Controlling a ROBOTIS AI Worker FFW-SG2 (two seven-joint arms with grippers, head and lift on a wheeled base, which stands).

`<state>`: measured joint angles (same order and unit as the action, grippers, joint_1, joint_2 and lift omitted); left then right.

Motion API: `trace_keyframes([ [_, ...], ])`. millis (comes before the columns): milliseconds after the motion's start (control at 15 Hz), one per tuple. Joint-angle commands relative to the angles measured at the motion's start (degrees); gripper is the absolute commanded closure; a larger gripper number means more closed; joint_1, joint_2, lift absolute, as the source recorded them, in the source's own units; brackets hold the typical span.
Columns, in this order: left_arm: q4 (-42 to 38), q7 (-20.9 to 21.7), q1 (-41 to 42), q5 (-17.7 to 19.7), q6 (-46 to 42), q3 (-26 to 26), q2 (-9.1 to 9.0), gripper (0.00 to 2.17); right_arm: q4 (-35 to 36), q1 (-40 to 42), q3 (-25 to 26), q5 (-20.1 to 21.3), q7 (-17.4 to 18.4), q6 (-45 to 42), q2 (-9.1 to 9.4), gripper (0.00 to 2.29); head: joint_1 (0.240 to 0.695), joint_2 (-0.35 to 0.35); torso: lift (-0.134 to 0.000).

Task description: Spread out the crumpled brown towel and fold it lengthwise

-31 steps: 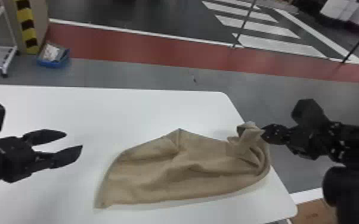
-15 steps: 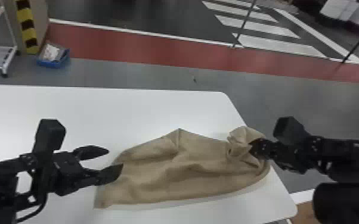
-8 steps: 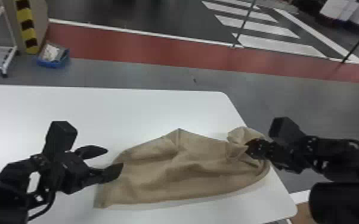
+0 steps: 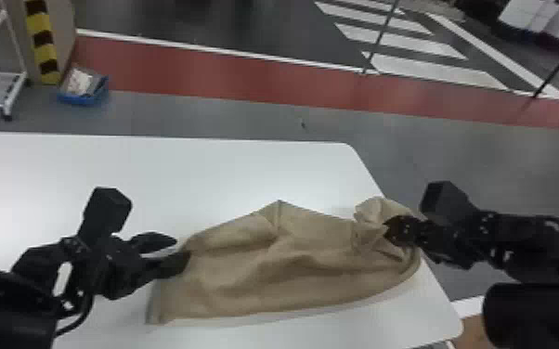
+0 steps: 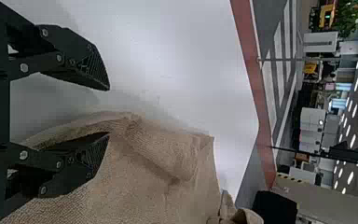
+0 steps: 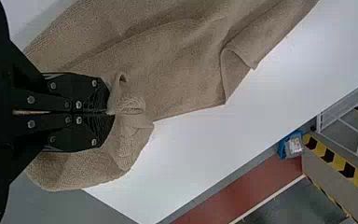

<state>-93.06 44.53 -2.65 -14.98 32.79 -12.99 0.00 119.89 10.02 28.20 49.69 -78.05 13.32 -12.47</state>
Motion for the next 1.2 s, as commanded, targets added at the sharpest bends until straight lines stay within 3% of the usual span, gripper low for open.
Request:
trace_keyframes([
  [0,0.1,-0.1,-0.1,0.1,0.2,-0.3,-0.15,1.65,-0.1,-0.1,0.4,0.1,-0.3,0.0,-0.18,1.48,0.695,-0.350,-0.124],
  [67,-0.4,-0.1,0.2,0.4,2.0,-0.2,-0.15,1.99,-0.1,-0.2,0.5,0.0,-0.3,0.0,-0.18,1.48,0.695,-0.350,-0.124],
  [133,-1.1,0.6,0.6,0.4,3.9,0.1,-0.15,2.14,-0.1,-0.2,0.6,0.0,-0.3,0.0,-0.27,1.48,0.695,-0.350,-0.124],
  [333,-7.4,5.0,3.5,0.8,4.8,2.7,-0.15,2.14,-0.1,-0.6,1.0,-0.1,-0.3,0.0,-0.36,1.47,0.695,-0.350,-0.124],
  [667,-19.8,12.7,8.5,4.2,10.8,19.1,-0.15,2.15,3.1,0.7,0.4,-1.5,-0.3,0.2,0.17,1.48,0.695,-0.350,-0.124],
  [800,-21.0,15.0,9.8,5.0,11.1,24.9,-0.15,2.15,6.1,2.2,-0.6,-2.2,-0.3,0.2,1.58,1.48,0.695,-0.350,-0.124],
  [1000,-19.1,15.0,8.8,5.2,10.9,30.9,-0.15,2.15,9.7,4.7,-3.6,-3.8,-0.3,0.5,3.07,1.47,0.695,-0.270,-0.124],
  [1133,-15.5,12.2,7.2,4.6,9.4,31.4,-0.15,2.15,9.9,4.9,-5.3,-4.3,-0.3,0.4,3.95,1.48,0.695,-0.178,-0.124],
])
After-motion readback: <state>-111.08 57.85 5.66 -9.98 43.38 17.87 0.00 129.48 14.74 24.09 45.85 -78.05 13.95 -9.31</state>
